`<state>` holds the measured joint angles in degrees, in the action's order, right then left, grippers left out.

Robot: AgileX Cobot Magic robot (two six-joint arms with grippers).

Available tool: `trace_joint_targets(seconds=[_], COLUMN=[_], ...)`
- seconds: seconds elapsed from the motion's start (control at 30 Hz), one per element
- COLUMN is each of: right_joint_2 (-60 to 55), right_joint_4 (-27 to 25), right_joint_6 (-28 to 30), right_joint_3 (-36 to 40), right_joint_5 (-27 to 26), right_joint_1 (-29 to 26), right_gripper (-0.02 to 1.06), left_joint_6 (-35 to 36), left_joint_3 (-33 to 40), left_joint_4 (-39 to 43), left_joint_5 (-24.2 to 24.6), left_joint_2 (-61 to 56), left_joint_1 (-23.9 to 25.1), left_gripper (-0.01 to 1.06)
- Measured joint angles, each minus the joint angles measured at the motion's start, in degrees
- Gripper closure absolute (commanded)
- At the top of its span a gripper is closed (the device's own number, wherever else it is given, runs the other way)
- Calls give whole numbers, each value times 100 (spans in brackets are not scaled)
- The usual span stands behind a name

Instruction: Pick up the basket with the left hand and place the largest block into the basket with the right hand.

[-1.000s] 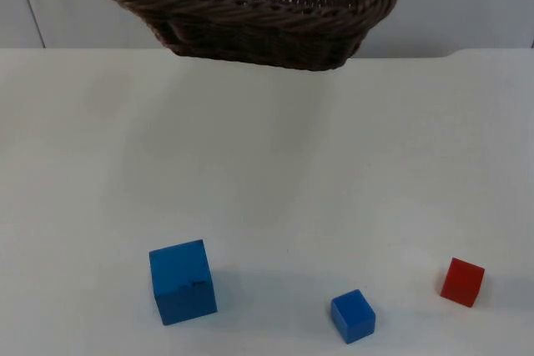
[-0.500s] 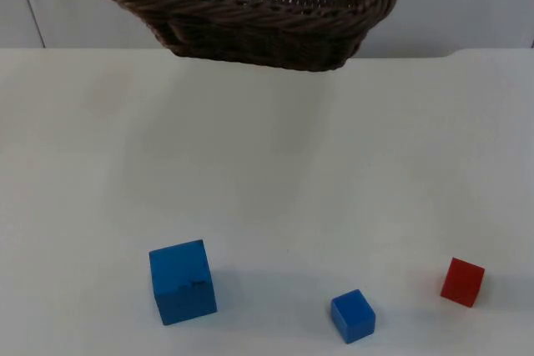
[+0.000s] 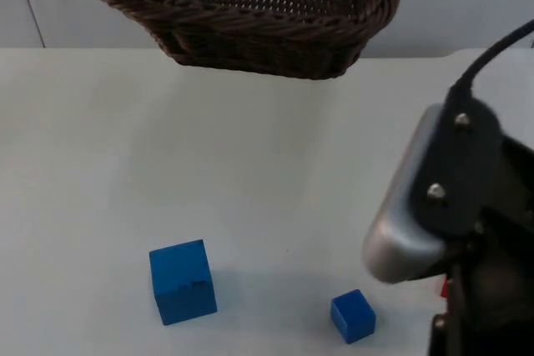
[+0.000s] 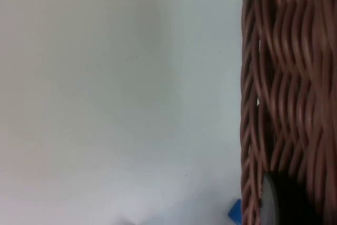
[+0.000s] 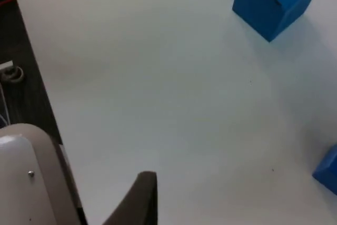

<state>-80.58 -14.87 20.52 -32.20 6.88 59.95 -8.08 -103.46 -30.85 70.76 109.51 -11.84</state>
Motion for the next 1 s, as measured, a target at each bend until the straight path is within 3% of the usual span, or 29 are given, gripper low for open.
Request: trace_joint_targets(seconds=[0.2,0.33,0.67,1.0], right_joint_2=[-869,-1191,-2234,-3101], right_joint_4=[32,32,-25,-665], right_joint_6=[-149,17,320,18], right_joint_3=[-9,-170,-1090,-2011], right_joint_5=[-1230,-1562,-1689,-1638], right_joint_1=[39,39,39,89], right_gripper=[7,7,7,7], left_joint_6=[0,0,11,23], left_joint_3=[0,0,0,0], left_joint_4=[0,0,0,-12], left_joint_5=[0,0,0,-54], left_joint_2=[0,0,0,0], left_joint_1=[0,0,0,0], left_gripper=[105,105,105,105])
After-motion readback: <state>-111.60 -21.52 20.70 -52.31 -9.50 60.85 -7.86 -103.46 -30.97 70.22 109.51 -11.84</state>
